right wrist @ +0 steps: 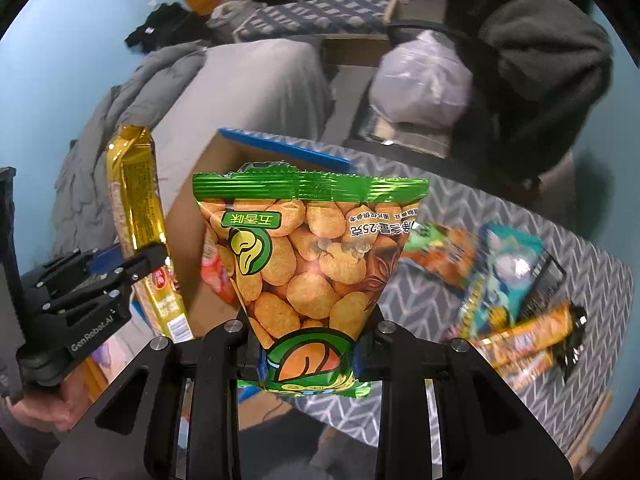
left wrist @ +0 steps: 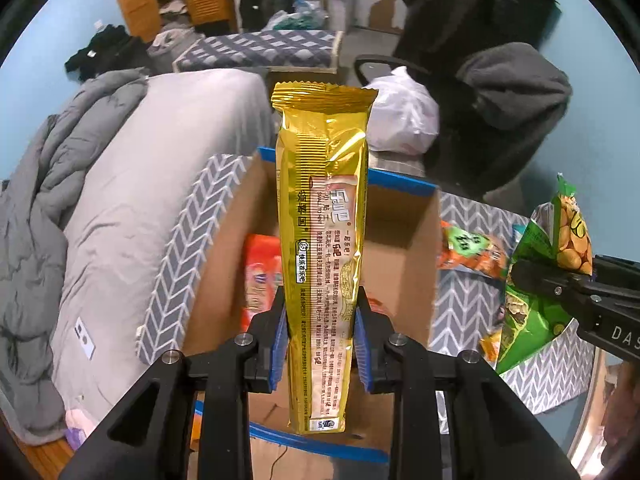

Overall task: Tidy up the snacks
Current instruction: 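Carry the peanut bag and wafer bar into the box and release both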

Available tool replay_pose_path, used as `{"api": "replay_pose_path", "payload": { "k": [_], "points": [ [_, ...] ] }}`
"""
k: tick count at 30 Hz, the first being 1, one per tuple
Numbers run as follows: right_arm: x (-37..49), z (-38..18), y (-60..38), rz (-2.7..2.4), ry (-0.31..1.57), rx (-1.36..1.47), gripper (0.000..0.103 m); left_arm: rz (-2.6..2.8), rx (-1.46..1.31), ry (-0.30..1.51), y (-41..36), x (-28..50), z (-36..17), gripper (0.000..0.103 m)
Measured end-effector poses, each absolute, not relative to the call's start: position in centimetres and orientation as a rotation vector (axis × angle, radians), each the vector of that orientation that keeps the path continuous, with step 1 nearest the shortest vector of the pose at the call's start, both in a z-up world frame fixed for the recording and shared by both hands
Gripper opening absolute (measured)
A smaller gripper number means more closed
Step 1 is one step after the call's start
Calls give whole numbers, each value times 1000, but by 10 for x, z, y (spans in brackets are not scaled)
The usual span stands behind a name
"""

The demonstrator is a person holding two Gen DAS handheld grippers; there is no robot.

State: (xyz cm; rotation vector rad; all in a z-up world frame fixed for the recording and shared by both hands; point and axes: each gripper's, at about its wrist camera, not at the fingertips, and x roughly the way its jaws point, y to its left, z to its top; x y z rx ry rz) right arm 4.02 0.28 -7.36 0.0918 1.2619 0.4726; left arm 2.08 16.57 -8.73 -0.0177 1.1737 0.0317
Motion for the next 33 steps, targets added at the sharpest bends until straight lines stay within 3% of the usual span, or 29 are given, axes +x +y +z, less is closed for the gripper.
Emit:
{"api": "replay_pose_path", "payload": {
  "k": [24, 28, 29, 31, 33],
  "points": [
    [70, -140, 111, 599, 1435, 13, 27, 129, -54, 1279, 212, 25, -147, 30],
    [70, -145, 116, 606, 1463, 3, 30, 144, -41, 1281, 214, 25, -148, 30],
    [69, -145, 117, 602, 1463, -4, 35, 147, -42, 1277, 215, 24, -147, 30],
    [68, -143, 118, 604, 1454, -4, 43, 149, -49, 1280, 216, 24, -146, 36],
    [67, -139, 118, 605, 1444, 1, 44, 156, -59, 1276, 217, 23, -143, 44]
  ]
}}
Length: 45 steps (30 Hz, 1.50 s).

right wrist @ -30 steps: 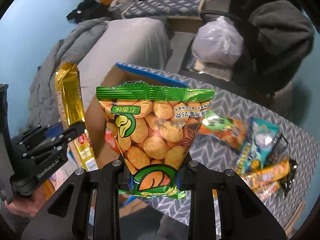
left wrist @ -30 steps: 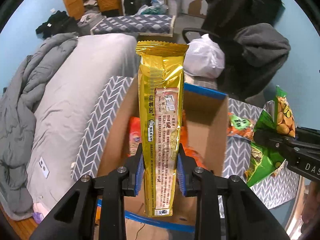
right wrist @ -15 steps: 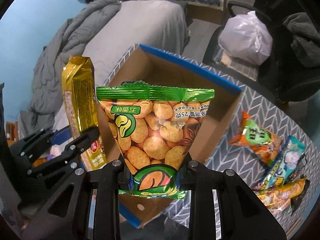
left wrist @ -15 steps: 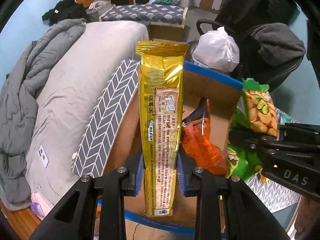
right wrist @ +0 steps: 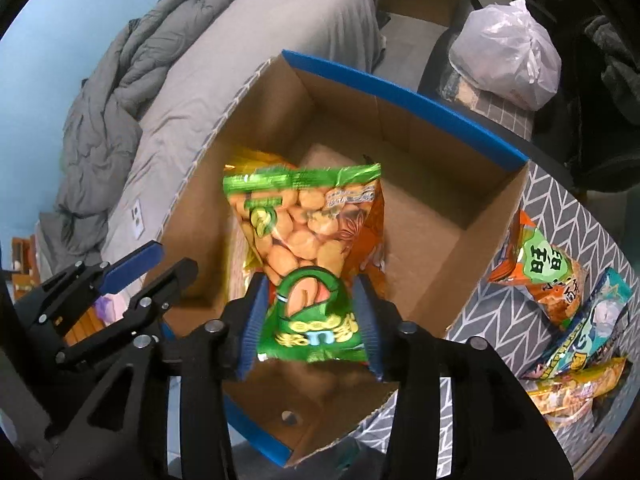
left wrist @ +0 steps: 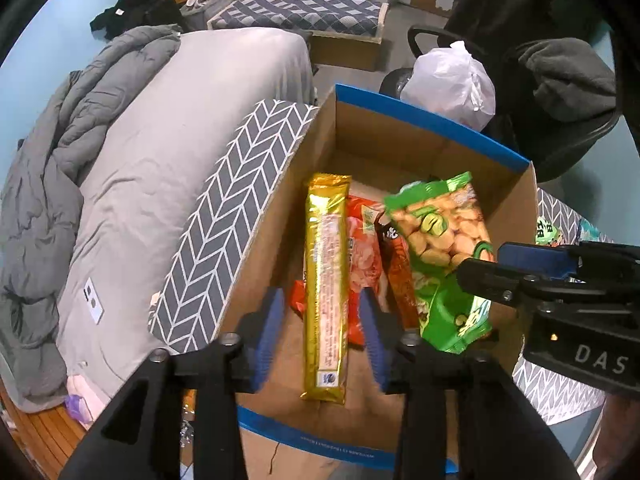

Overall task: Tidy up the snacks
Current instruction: 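Carry the peanut bag and wafer bar into the box and release both, then move both tools back toward the remaining snacks on the table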

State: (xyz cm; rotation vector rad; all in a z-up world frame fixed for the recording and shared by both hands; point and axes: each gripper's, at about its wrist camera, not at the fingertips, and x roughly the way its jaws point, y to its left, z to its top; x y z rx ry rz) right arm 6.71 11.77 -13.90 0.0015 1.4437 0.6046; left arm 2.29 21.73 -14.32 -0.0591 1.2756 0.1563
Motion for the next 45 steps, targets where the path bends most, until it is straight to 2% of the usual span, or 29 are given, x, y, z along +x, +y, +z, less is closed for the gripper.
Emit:
{"api": "replay_pose_path", "payload": {
  "k": [5, 9, 20, 29, 33, 45],
  "points": [
    [66, -128, 111, 586, 1415, -10, 45, 156, -86, 1263, 217, 20, -131, 47],
    [67, -118, 101, 564, 1382, -22, 56, 147, -84, 1235, 211, 17, -118, 54],
    [61, -91, 69, 528, 1319, -49, 63, 90, -71, 1200, 182, 15, -91, 58],
    [54, -76, 25, 484, 1299, -31, 69, 28, -26, 1171, 145, 12, -77, 69],
    [52, -73, 1, 455, 1296, -14, 69, -11, 14, 1156, 123, 12, -73, 75],
    [41, -74, -94, 320, 1308, 61, 69, -160, 143, 1153, 40, 17, -72, 75]
  ]
}}
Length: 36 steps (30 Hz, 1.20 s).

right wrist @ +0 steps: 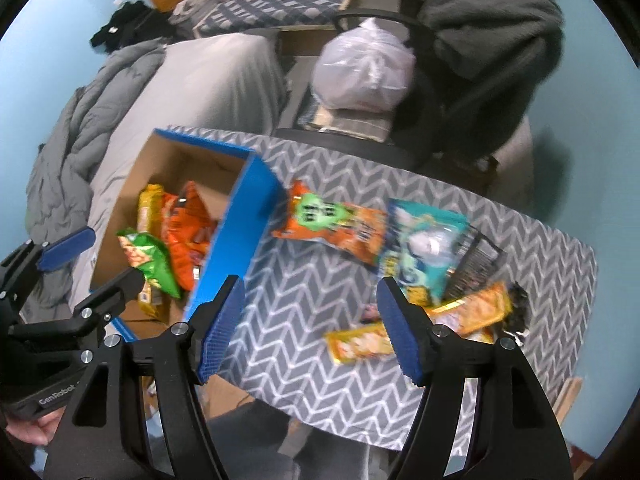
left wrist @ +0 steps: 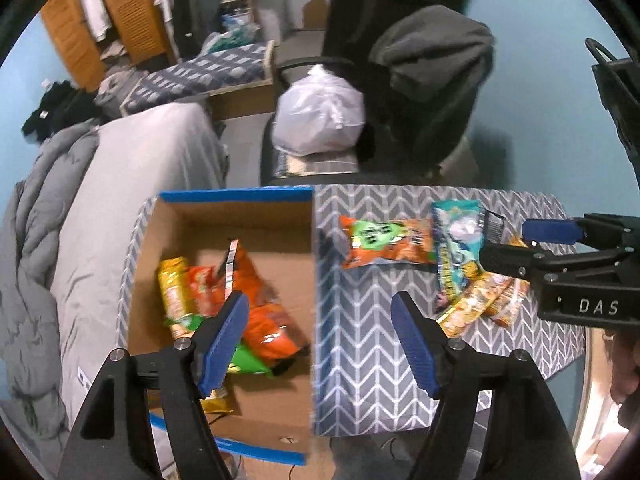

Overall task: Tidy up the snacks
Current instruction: 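Move both tools back toward the remaining snacks on the table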

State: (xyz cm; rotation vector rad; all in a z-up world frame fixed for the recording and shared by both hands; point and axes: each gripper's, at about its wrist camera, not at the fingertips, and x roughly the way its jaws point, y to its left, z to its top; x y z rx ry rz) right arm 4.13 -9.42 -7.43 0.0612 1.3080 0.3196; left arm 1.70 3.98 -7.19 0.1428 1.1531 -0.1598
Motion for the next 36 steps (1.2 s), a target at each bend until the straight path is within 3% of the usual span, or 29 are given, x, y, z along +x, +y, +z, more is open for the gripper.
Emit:
{"api": "replay_pose_path", "payload": {
  "k": [16, 36],
  "points": [
    [23, -98, -219, 153, 1355, 138, 70, -333, 314, 1148, -68, 24, -90, 78],
    [20, -193, -312, 92, 1492, 181, 70, -423, 496, 1202, -155, 21, -178, 78]
  ]
}}
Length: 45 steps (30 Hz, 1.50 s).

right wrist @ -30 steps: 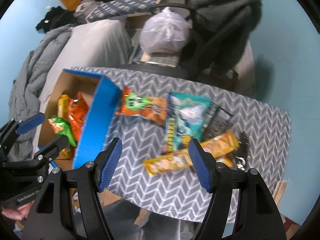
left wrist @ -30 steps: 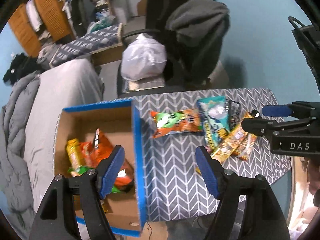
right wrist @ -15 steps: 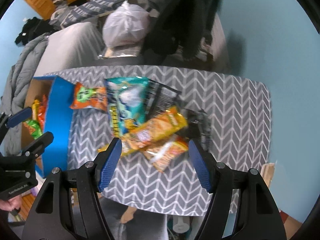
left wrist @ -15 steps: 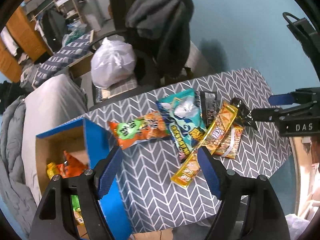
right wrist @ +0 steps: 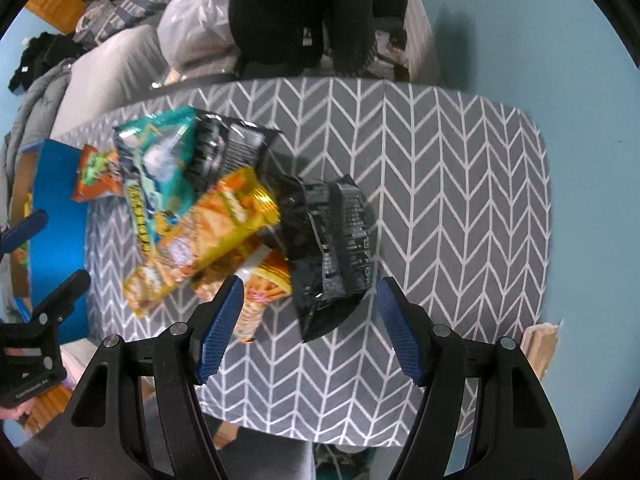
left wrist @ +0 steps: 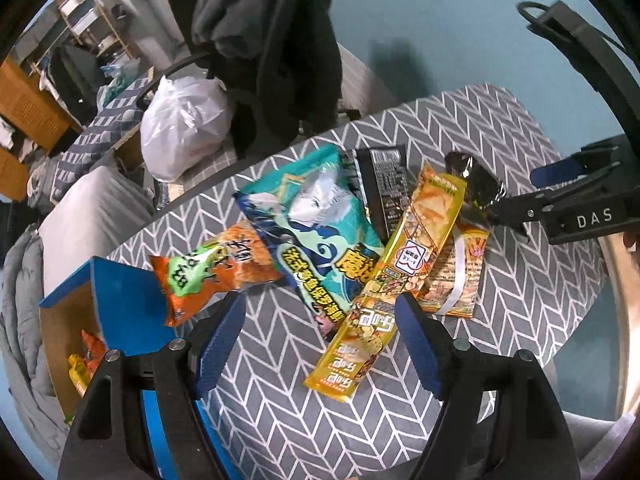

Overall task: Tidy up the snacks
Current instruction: 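Move both tools back toward the remaining snacks on the table, then grasp the black snack bag with the right tool while the left tool grasps the yellow cracker stick bag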

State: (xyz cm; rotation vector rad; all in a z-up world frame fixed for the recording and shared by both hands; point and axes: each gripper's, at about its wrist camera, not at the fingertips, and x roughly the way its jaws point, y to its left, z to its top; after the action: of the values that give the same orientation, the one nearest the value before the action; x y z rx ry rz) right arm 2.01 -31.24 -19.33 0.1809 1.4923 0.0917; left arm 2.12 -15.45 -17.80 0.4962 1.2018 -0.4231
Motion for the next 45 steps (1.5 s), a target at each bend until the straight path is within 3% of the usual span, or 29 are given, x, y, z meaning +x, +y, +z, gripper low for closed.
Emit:
{"api": "replay_pose_path", "payload": {
  "k": [19, 24, 28, 34, 37, 41, 44, 45],
  "points": [
    [43, -253, -312, 94, 1551, 169, 69, -434, 563, 1278, -187, 31, -228, 78],
    [43, -263, -318, 90, 1544, 207, 56, -451, 547, 1290, -195, 35, -233, 81],
    [38, -262, -328, 55, 1514, 245, 40, -469, 545, 1291, -202, 37, -232, 81],
    [19, -250, -339, 39, 1473, 287, 25, -512, 527, 1297, -211, 38, -232, 81],
    [7, -245, -340, 34, 1468, 314, 25, -539, 494, 1320, -214, 40, -234, 80],
    [-12, -237, -345, 39, 1462, 365, 25, -595, 388, 1365, -212, 41, -234, 44],
    [-25, -231, -349, 36, 1455, 391, 25, -595, 399, 1359, -214, 40, -231, 38],
    [-29, -229, -348, 34, 1454, 403, 25, -598, 418, 1353, -216, 38, -230, 26]
  ]
}}
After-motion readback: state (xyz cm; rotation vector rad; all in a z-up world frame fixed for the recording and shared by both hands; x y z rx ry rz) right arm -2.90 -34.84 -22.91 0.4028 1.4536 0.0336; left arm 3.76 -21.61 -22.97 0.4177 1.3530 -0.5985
